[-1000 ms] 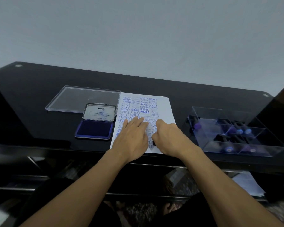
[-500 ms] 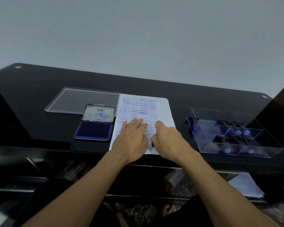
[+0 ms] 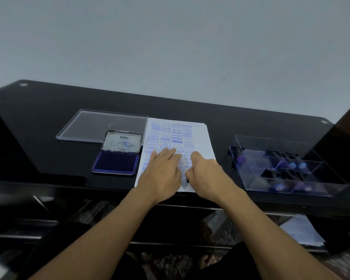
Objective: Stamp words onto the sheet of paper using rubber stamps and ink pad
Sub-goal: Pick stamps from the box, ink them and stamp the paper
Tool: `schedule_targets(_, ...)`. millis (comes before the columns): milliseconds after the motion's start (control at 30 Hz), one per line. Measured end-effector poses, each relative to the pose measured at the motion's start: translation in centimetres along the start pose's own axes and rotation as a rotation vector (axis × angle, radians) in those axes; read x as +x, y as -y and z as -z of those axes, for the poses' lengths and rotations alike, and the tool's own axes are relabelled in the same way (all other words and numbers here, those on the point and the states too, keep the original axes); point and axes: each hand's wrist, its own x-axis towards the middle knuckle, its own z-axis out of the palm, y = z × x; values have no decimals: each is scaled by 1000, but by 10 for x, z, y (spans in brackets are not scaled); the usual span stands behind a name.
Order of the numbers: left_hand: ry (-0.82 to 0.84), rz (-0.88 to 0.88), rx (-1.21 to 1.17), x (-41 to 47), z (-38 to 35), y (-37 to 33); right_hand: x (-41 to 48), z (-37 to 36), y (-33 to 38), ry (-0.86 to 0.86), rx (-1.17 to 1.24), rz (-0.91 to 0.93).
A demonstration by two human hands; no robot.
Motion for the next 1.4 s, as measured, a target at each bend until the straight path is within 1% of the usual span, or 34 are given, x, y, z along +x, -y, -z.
schedule_targets(233, 10, 7, -4, 0, 0, 0, 4, 6, 4, 29, -12, -8)
schedule_targets(833, 8, 4, 1, 0, 1, 0, -6, 5, 5, 22, 8, -1)
schedule_targets(1133, 0, -2, 15, 1, -1, 2, -3, 8, 7, 42, 3, -29)
schedule_targets(1267, -6, -3, 7, 1, 0, 0, -6, 6, 7, 21, -28, -18)
schedule_targets(1400, -10, -8, 4, 0, 0, 0, -8, 9, 9, -18, -118, -8)
